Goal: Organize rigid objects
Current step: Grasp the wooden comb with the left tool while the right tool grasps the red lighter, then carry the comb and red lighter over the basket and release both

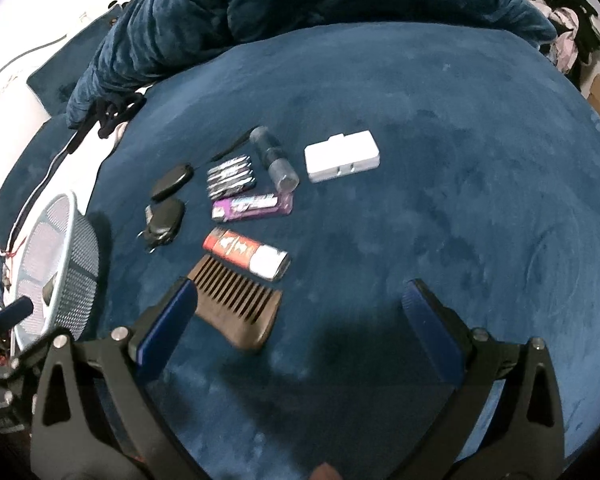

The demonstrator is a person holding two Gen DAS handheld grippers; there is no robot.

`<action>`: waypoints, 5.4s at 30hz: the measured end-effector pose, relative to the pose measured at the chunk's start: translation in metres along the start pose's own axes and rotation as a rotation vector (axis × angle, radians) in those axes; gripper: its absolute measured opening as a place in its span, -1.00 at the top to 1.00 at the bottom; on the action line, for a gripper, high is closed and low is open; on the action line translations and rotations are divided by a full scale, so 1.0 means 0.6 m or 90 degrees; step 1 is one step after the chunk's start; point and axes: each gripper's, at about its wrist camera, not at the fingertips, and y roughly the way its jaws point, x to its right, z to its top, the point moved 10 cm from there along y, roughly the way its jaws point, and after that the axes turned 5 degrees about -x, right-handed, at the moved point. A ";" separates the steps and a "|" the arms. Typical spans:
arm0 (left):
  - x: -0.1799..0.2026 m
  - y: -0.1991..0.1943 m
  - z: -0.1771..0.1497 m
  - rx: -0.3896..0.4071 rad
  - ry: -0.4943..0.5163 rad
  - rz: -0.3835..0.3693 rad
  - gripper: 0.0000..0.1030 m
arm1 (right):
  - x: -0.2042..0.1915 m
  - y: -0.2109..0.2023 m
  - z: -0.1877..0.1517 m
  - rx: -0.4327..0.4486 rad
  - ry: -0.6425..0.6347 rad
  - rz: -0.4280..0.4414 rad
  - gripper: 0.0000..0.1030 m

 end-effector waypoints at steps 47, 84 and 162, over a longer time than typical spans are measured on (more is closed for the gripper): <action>0.061 0.164 -0.046 -0.129 -0.070 0.012 -0.46 | 0.114 -0.013 0.026 0.029 0.134 0.055 -1.00; 0.015 0.189 -0.022 -0.122 -0.065 -0.100 -0.08 | -0.075 0.134 0.017 -0.107 -0.261 0.018 0.13; -0.383 -0.059 -0.038 0.053 -0.238 -0.031 0.04 | -0.409 -0.027 -0.071 -0.040 -0.216 0.096 0.54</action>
